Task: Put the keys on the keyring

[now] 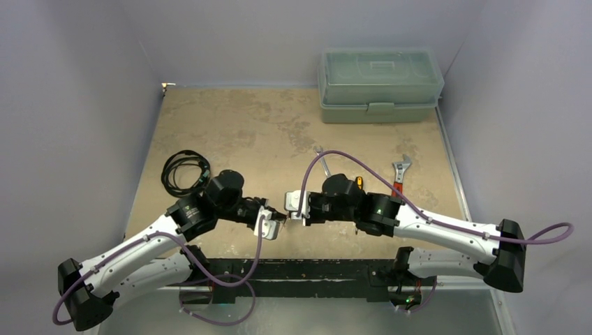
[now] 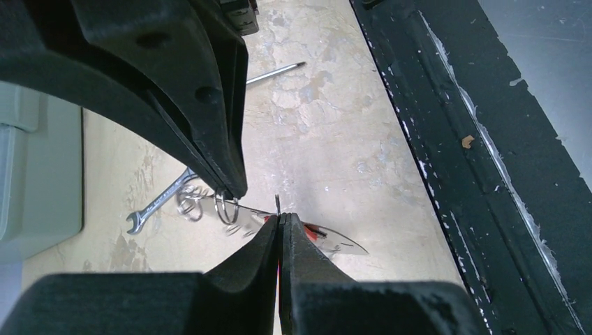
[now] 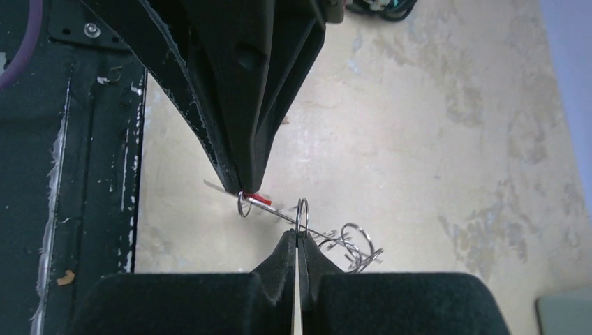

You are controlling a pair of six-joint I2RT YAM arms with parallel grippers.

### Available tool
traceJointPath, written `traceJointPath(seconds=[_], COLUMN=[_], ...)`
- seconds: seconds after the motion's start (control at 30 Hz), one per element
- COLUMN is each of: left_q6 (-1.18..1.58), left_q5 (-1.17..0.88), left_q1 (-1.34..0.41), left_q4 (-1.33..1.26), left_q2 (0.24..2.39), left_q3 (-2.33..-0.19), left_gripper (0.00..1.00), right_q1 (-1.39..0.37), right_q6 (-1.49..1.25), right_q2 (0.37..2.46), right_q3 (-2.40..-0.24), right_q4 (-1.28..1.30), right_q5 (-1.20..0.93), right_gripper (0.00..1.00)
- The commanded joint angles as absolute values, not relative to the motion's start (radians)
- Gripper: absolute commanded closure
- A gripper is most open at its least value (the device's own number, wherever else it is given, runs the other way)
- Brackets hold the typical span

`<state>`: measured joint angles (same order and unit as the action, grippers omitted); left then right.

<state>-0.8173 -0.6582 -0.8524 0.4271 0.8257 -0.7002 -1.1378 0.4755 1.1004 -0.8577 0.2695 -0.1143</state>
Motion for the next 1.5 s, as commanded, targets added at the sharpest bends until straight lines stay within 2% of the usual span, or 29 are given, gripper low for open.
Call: traceJointPath(seconds=[0.0, 0.2, 0.3, 0.43, 0.53, 0.67, 0.9, 1.1, 1.23, 1.37, 1.4, 1.43, 1.47], left_q6=[-0.788, -0.748, -0.736, -0.688, -0.623, -0.412, 0.049, 0.223, 0.238, 0.245, 0.238, 0.226, 0.208], left_q5=[-0.674, -0.541, -0.546, -0.549, -0.474, -0.291, -0.194, -0.129, -0.104, -0.083, -0.07, -0.052, -0.033], left_q1=[-0.857, -0.856, -0.856, -0.856, -0.857, -0.857, -0.856, -0.855, -0.855, -0.854, -0.854, -0.854, -0.855], left_q4=[0.38, 0.402, 0.409, 0.395, 0.403, 0.306, 0.109, -0.05, -0.043, -0.005, 0.029, 0.06, 0.083], left_q2=[0.796, 0.722, 0.706, 0.724, 0.754, 0.802, 0.989, 1.097, 1.107, 1.125, 1.119, 1.1, 1.071], left_q3=[-0.713, -0.758, -0.788, -0.795, -0.788, -0.74, -0.627, -0.491, -0.484, -0.508, -0.52, -0.535, -0.549], left_gripper=[1.0, 1.0, 1.0, 1.0, 1.0, 1.0, 1.0, 1.0, 0.89, 0.61, 0.44, 0.34, 0.3], right_q1=[-1.138, -1.138, -1.14, -1.14, -1.14, -1.14, -1.14, -1.14, -1.141, -1.14, -1.14, -1.14, -1.14], right_q6=[0.562, 0.635, 0.679, 0.696, 0.676, 0.618, 0.566, 0.558, 0.553, 0.551, 0.551, 0.551, 0.551], right_q2=[1.058, 1.029, 0.993, 0.969, 0.966, 0.953, 0.862, 0.812, 0.81, 0.803, 0.802, 0.802, 0.802], right_q3=[-0.843, -0.842, -0.839, -0.853, -0.86, -0.841, -0.793, -0.779, -0.772, -0.754, -0.752, -0.752, -0.753], right_q4=[0.182, 0.234, 0.243, 0.258, 0.281, 0.297, 0.308, 0.319, 0.318, 0.298, 0.295, 0.293, 0.293], right_q5=[-0.121, -0.079, -0.064, -0.068, -0.05, 0.038, 0.076, 0.073, 0.057, 0.04, 0.037, 0.033, 0.029], right_gripper=[1.0, 1.0, 1.0, 1.0, 1.0, 1.0, 1.0, 1.0, 1.0, 1.0, 1.0, 1.0, 1.0])
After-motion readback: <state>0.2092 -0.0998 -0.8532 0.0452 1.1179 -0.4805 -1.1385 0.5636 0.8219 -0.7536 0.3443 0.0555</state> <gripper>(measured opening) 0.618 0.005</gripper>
